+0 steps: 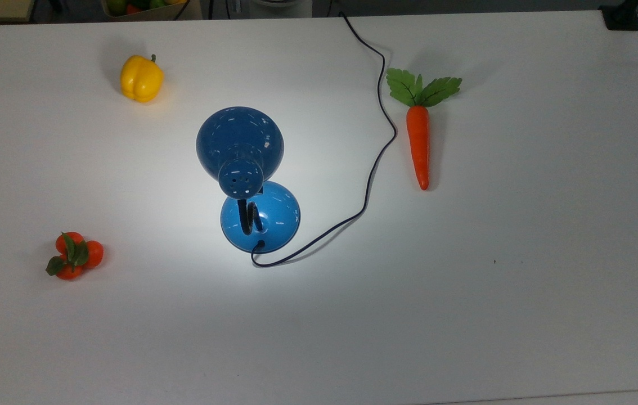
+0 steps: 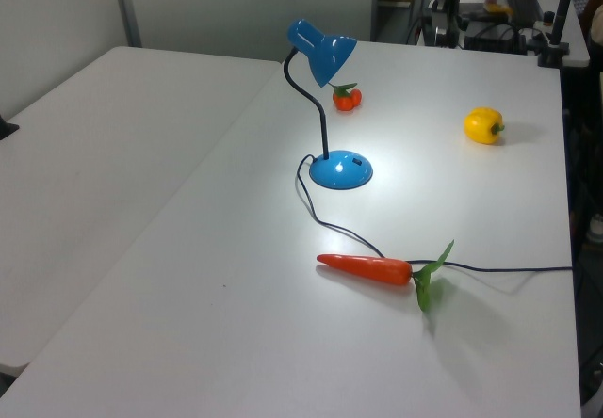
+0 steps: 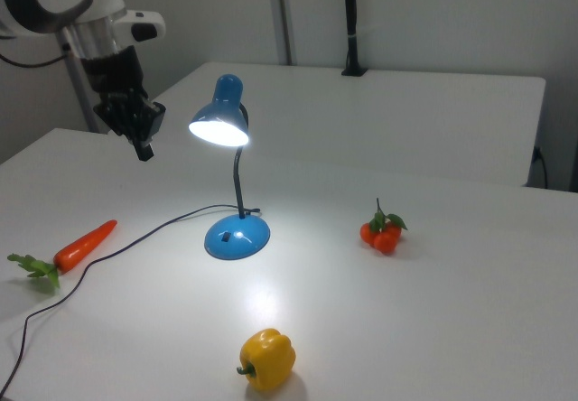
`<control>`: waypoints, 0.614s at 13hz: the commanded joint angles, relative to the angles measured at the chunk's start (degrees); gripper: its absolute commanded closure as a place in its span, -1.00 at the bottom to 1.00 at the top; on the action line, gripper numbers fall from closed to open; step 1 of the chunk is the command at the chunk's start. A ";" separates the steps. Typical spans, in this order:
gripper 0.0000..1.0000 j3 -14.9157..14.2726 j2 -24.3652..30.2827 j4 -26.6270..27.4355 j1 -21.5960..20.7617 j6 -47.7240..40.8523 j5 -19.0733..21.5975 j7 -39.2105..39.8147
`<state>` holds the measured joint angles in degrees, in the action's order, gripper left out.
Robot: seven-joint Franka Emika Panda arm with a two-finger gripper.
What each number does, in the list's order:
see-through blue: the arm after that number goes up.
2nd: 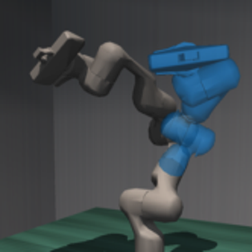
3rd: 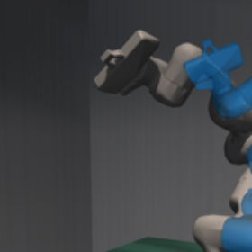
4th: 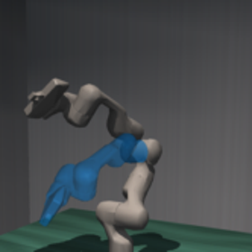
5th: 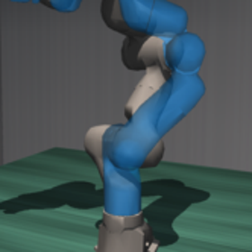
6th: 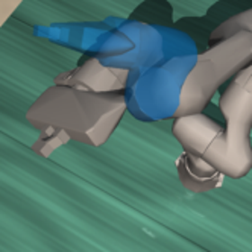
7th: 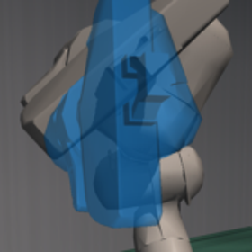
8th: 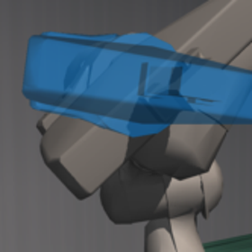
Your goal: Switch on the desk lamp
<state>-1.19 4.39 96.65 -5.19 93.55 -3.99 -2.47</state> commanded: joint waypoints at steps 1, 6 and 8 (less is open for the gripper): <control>0.48 -1.36 -0.78 -3.31 -0.17 -4.34 0.83 1.84; -1.00 -2.94 -2.10 -4.63 -0.70 -5.04 0.65 7.74; -1.00 -2.86 -3.06 -5.94 -0.70 -5.48 0.65 7.74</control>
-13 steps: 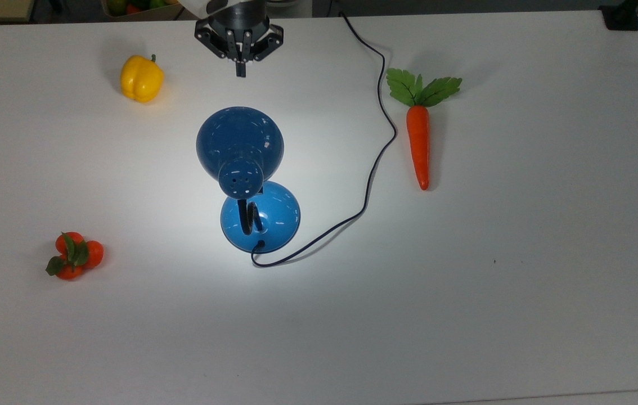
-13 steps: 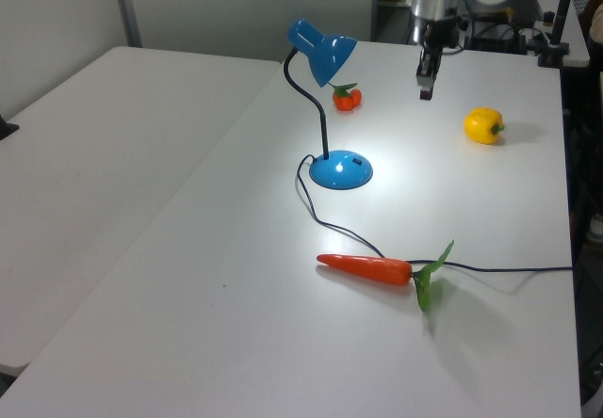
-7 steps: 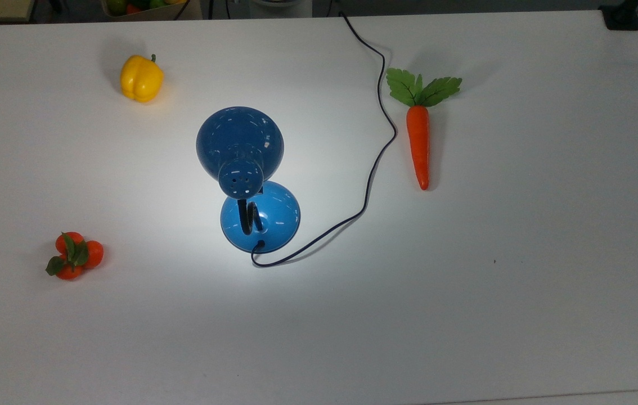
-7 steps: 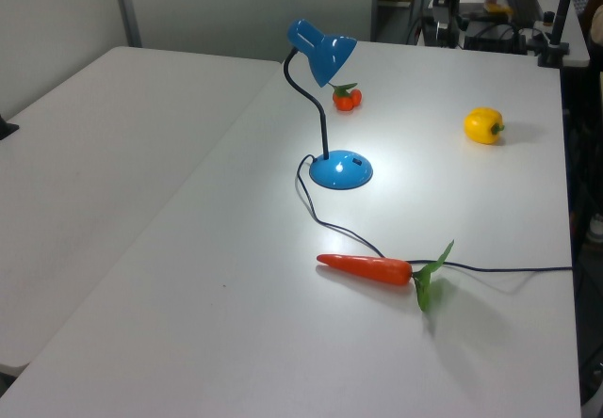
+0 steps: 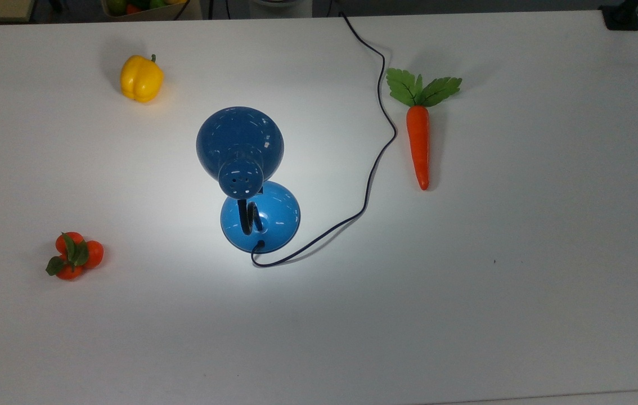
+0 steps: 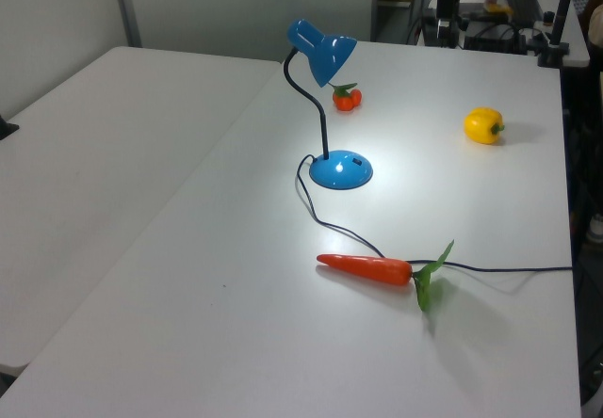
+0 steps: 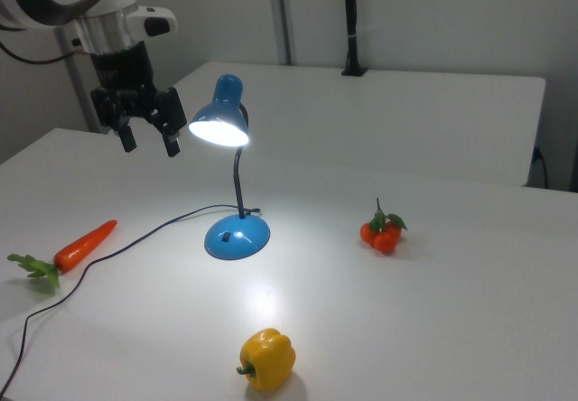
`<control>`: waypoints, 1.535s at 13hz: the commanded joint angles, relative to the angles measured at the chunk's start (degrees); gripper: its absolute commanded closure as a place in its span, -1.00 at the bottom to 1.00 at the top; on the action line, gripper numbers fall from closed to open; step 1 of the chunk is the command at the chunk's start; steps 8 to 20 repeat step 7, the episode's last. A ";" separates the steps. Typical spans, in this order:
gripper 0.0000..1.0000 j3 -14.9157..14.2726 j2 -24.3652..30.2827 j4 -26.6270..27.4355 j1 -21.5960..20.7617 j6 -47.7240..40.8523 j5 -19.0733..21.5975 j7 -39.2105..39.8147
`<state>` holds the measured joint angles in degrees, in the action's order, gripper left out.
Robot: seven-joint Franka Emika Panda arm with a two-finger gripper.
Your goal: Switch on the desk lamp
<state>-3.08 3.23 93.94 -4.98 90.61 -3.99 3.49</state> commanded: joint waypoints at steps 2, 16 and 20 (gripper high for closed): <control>-1.00 -0.78 -3.75 -5.34 -0.82 -3.07 0.74 1.35; -1.00 -0.78 -3.49 -5.43 -0.47 -3.25 0.74 1.61; -1.00 -0.78 -3.49 -5.43 -0.47 -3.25 0.74 1.61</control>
